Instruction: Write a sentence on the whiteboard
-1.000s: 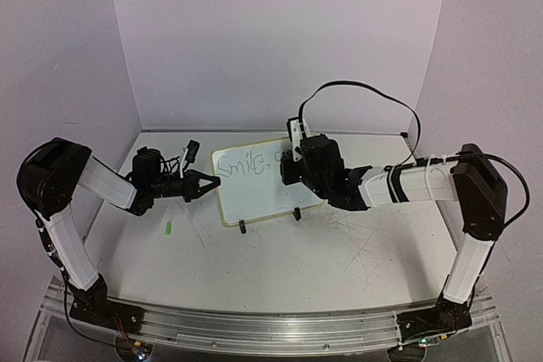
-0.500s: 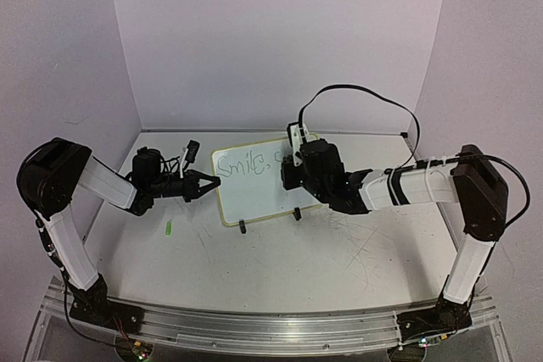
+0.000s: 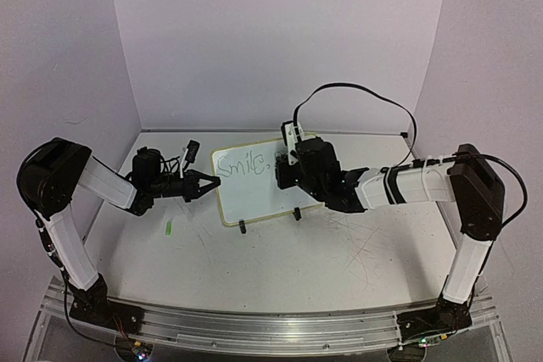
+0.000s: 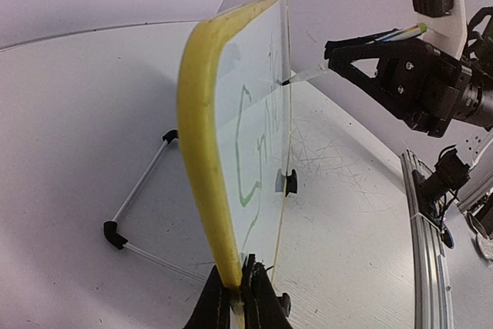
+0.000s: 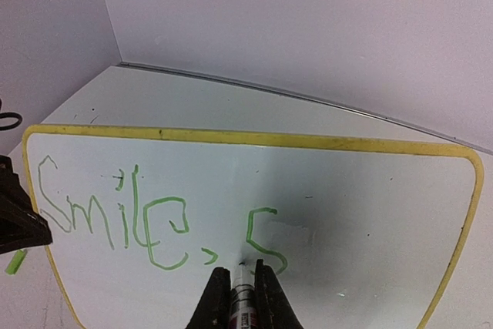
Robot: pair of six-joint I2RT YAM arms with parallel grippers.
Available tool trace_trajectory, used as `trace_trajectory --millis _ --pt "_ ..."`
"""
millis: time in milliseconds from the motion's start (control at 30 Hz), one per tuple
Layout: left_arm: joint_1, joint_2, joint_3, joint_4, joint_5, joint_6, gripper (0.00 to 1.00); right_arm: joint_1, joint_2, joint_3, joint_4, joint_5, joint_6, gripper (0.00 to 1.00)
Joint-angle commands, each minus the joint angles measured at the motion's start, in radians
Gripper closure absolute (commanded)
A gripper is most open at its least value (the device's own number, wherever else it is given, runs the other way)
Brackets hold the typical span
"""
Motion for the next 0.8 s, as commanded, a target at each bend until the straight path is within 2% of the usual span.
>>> trace_trajectory --millis 0,133,767 --pt "0.002 0.013 -0.004 -0.092 -0.089 0.118 1.0 -0.003 -0.12 -0.042 0.026 0.005 0.013 1.0" --pt "0.002 0.017 -0.003 -0.092 -0.089 0.117 1.0 -0.019 -0.19 -0.089 0.03 -0.017 0.002 1.0" --pt "0.002 0.017 -0.002 -0.092 -0.088 0.118 1.0 -0.048 -0.067 -0.003 0.04 -0.047 -0.067 1.0"
